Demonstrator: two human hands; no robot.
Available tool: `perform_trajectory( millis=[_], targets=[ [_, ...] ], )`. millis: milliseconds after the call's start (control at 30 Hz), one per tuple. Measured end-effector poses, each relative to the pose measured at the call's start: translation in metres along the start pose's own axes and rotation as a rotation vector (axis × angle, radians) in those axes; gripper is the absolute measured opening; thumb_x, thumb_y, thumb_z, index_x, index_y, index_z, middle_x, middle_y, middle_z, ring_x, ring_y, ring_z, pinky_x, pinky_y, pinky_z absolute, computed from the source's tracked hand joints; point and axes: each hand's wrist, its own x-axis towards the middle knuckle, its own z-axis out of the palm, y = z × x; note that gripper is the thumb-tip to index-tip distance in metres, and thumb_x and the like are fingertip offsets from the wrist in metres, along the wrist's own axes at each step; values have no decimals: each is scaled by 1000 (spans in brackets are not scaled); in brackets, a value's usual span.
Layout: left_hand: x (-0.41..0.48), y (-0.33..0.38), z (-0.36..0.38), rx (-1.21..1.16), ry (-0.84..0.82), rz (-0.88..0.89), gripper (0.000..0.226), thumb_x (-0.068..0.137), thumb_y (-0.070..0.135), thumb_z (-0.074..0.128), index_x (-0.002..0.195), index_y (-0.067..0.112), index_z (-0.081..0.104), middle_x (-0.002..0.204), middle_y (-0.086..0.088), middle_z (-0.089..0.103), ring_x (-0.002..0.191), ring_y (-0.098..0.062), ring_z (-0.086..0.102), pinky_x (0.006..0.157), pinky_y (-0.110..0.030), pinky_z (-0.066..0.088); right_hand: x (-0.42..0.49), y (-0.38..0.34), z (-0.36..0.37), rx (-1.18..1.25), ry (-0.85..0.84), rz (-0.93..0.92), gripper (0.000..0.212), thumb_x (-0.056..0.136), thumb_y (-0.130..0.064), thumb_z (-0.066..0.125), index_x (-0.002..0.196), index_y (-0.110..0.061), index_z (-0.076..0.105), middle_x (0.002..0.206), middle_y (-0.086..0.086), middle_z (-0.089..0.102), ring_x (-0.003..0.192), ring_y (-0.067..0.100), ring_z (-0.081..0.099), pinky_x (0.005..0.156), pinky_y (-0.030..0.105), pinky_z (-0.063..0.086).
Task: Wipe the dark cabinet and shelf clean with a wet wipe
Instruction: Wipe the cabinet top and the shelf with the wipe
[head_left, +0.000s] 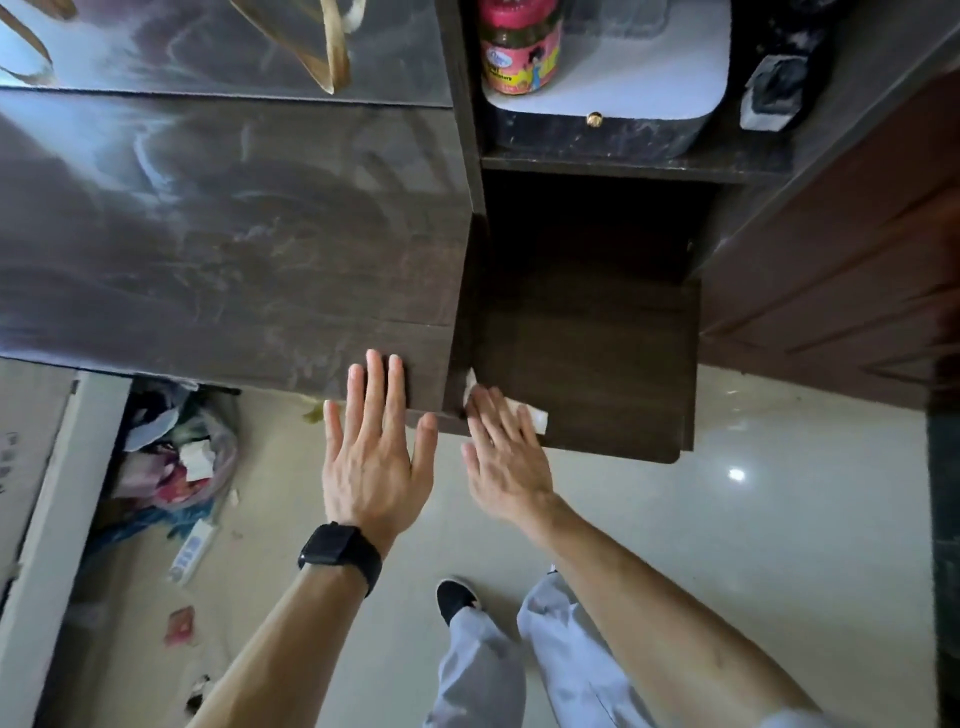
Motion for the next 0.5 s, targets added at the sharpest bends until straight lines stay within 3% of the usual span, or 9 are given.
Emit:
perform_trajectory(
  millis=[133, 267, 333, 433, 500],
  targets=[
    [-1, 4, -4, -27, -36, -12, 71, 98, 62, 5, 158, 25, -3, 164, 6, -14, 151, -15, -14, 123, -43, -2, -59, 31, 2, 5, 8, 63, 59, 106, -37, 22, 159, -17, 5, 165, -4, -7, 153, 17, -10, 123, 45, 11],
    [0, -1, -4, -15, -54, 3, 68, 100, 58, 4, 158, 25, -6, 163, 6, -17, 150, -14, -16, 123, -47, 1, -88, 94, -19, 53, 138, 513, 60, 104, -36, 18, 158, -12, 7, 166, 4, -1, 154, 22, -2, 124, 46, 10],
    [0, -2, -3, -37, -36, 21, 67, 101, 56, 3, 158, 23, -3, 164, 3, -14, 151, -17, -14, 123, -49, 4, -82, 110, -24, 120, 165, 633, 61, 105, -36, 20, 158, -12, 3, 167, 3, -5, 154, 20, -5, 123, 49, 10],
    [0, -3, 0, -66, 7, 54, 67, 102, 53, 4, 159, 18, 5, 166, -3, -4, 153, -22, -4, 122, -49, 6, -67, 95, -16, 142, 187, 704, 65, 104, -41, 18, 157, -11, -3, 165, 3, -14, 152, 20, -14, 124, 50, 4],
    [0, -7, 5, -54, 29, 75, 67, 103, 52, 5, 159, 16, 7, 166, -5, -1, 153, -22, -3, 121, -47, 3, -58, 64, -5, 90, 182, 643, 63, 105, -41, 16, 157, -10, -1, 166, 5, -11, 152, 22, -13, 123, 50, 2]
  ],
)
